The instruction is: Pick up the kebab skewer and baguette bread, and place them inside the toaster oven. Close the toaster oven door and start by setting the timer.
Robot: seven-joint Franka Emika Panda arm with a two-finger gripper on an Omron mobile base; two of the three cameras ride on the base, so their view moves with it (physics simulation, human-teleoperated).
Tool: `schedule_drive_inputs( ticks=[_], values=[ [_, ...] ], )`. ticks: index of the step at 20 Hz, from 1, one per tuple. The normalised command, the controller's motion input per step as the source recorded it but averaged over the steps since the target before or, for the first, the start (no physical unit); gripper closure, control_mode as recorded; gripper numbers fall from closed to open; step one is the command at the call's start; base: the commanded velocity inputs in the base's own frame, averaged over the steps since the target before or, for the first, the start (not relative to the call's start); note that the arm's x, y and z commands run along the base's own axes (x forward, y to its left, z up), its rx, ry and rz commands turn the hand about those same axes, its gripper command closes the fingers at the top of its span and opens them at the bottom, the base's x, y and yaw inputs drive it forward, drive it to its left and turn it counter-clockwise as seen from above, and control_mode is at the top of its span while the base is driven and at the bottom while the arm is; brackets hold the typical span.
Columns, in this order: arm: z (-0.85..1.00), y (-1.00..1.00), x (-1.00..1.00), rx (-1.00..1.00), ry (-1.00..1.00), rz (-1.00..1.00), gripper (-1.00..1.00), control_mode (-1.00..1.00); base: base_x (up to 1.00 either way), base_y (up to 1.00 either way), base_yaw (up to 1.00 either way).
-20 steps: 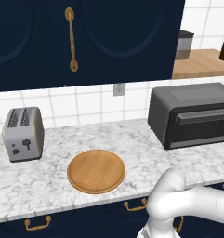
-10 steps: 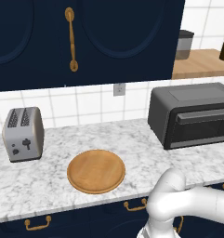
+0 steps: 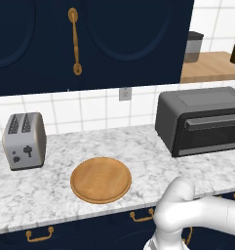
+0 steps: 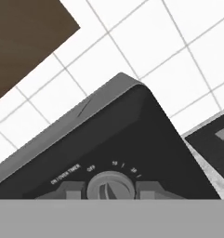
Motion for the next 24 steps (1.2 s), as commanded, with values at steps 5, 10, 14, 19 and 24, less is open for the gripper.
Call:
schedule_drive_inputs(
  ticks=[5, 10, 14, 19, 24],
  values=[
    [-0.05, 0.00, 0.00, 0.15, 0.00, 0.00, 1.00, -1.00, 0.00, 0.00, 0.00],
    [-0.03, 0.00, 0.00, 0.14, 0.00, 0.00, 1.00, -1.00, 0.00, 0.00, 0.00],
    [-0.02, 0.00, 0.00, 0.14, 0.00, 0.00, 1.00, -1.00, 0.00, 0.00, 0.00],
    [0.00, 0.00, 0.00, 0.14, 0.00, 0.00, 1.00, -1.00, 0.00, 0.00, 0.00],
    [0.00, 0.00, 0.00, 0.16, 0.00, 0.00, 1.00, -1.00, 0.00, 0.00, 0.00]
  ],
)
